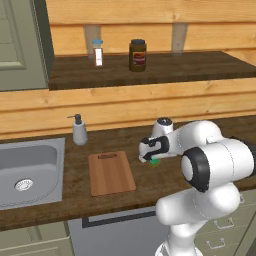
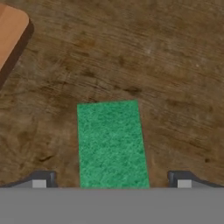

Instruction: Pick up the sponge from the counter and clean the cutting board by briefly scrubbing or pressing down on the cutting board. Once finished, release the sponge.

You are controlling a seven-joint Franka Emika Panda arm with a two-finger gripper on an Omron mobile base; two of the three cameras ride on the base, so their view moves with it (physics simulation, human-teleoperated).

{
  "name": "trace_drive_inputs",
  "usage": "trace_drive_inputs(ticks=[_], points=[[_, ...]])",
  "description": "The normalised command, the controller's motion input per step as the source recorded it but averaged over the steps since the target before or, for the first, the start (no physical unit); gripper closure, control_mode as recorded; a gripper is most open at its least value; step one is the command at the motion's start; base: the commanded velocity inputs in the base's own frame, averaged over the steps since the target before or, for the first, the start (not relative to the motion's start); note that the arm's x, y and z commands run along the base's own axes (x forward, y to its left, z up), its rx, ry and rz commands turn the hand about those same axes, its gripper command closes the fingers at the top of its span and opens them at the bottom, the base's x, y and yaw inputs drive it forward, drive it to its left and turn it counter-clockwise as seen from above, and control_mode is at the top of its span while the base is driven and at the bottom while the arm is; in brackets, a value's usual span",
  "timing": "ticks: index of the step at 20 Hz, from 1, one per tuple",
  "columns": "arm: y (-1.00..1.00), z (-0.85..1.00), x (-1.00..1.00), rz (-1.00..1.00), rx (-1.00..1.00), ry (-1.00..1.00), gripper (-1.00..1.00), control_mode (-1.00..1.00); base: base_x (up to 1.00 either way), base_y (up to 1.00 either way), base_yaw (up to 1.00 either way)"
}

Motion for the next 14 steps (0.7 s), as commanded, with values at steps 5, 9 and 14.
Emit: trace_drive_inputs(ticks=[5, 9, 14], points=[[0.01, -0.19, 0.13, 0.0, 0.0, 0.0, -1.0, -1.0, 0.0, 0.0, 0.0], [0.0, -0.22, 0.18, 0.0, 0.0, 0.01, -1.0, -1.0, 0.0, 0.0, 0.0], [0.0, -0.27, 0.32, 0.0, 0.0, 0.02, -1.0, -1.0, 0.0, 0.0, 0.0]])
